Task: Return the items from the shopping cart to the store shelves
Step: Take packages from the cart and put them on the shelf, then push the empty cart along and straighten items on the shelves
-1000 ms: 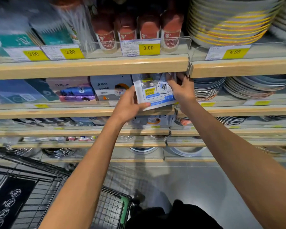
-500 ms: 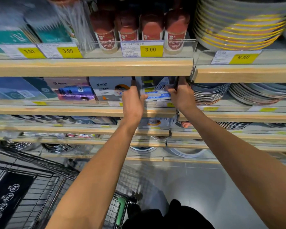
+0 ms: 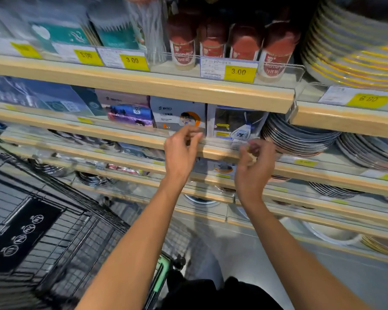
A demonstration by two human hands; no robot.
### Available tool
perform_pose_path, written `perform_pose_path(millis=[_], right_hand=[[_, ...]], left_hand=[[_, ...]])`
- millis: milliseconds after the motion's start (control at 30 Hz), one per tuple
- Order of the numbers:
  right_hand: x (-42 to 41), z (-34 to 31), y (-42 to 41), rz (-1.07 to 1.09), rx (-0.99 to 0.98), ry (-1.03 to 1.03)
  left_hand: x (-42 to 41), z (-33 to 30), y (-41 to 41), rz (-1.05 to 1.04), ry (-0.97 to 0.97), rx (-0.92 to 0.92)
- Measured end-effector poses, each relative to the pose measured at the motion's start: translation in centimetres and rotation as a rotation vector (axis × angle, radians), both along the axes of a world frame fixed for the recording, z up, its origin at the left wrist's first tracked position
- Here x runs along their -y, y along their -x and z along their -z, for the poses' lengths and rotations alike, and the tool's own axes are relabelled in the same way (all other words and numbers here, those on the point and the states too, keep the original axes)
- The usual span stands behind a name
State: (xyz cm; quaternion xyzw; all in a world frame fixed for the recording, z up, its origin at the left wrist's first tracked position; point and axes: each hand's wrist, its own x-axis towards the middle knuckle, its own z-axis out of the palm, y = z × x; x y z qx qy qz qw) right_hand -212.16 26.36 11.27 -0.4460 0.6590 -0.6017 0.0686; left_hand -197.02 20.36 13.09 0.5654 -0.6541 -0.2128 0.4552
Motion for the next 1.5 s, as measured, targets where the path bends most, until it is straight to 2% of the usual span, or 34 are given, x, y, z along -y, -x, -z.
perform_pose_path(millis=[133, 267, 333, 400, 467, 533, 667, 767, 833, 900, 1000, 1167, 1233, 1300, 1333, 1367, 1400, 1500], right_hand=[[-1.5, 0.6, -3.7, -0.289, -0.023, -0.08], [-2.4, 2.7, -7.1, -0.641, -0.099, -0.296], [-3.2, 4.9, -8.8, -0.825, -0.155, -0.47], [-4.0, 7.8, -10.3, -0.985, -0.299, -0.695], [-4.8, 10.9, -12.0, -1.109, -0.445, -0.849], [-5.9, 12.8, -13.3, -1.169, -0.529, -0.971], [-9.3, 17.9, -17.1, -1.396, -0.788, -1.16], [-10.5, 18.9, -19.0, -1.388, -0.778, -1.16], [-10.3, 19.5, -19.5, -1.343, -0.72, -1.151], [-9.9, 20.1, -20.2, -1.327, -0.7, -1.17], [-8.5, 20.5, -21.3, -1.328, -0.707, -1.238], [-5.5, 19.8, -25.7, -1.358, -0.76, -1.267], [-5.0, 19.8, -27.8, -1.382, -0.751, -1.26], [-4.0, 20.3, -30.8, -1.388, -0.733, -1.268], [-3.5, 20.3, -32.3, -1.38, -0.716, -1.274], [-3.4, 20.2, -33.3, -1.381, -0.691, -1.263], [-2.8, 20.1, -35.3, -1.385, -0.666, -1.244], [-1.5, 19.1, -41.4, -1.359, -0.741, -1.196]], left_hand=[[-2.4, 0.7, -2.6, -0.079, -0.091, -0.108], [-6.4, 2.7, -6.7, -0.195, -0.208, -0.146], [-9.6, 4.3, -9.5, -0.266, -0.306, -0.166], [-13.3, 5.9, -12.5, -0.352, -0.412, -0.11], [-17.8, 8.0, -16.2, -0.481, -0.563, -0.009], [-22.9, 9.9, -19.3, -0.639, -0.72, -0.002], [-35.6, 12.9, -24.0, -1.136, -0.947, 0.047], [-41.3, 14.4, -24.7, -1.316, -1.054, 0.004], [-42.9, 15.9, -24.7, -1.283, -1.152, -0.106], [-44.0, 17.2, -25.0, -1.222, -1.3, -0.117], [-45.2, 19.1, -26.1, -1.087, -1.511, 0.03], [-43.3, 20.7, -30.2, -0.809, -1.693, 0.232], [-42.1, 20.6, -32.2, -0.825, -1.696, 0.134], [-41.2, 20.1, -35.1, -0.756, -1.827, 0.08], [-41.0, 20.3, -36.9, -0.673, -1.876, 0.173], [-40.8, 20.2, -37.8, -0.657, -1.854, 0.315], [-40.3, 20.3, -39.6, -0.556, -1.85, 0.398], [-38.4, 19.6, -45.2, -0.383, -1.8, 0.541]])
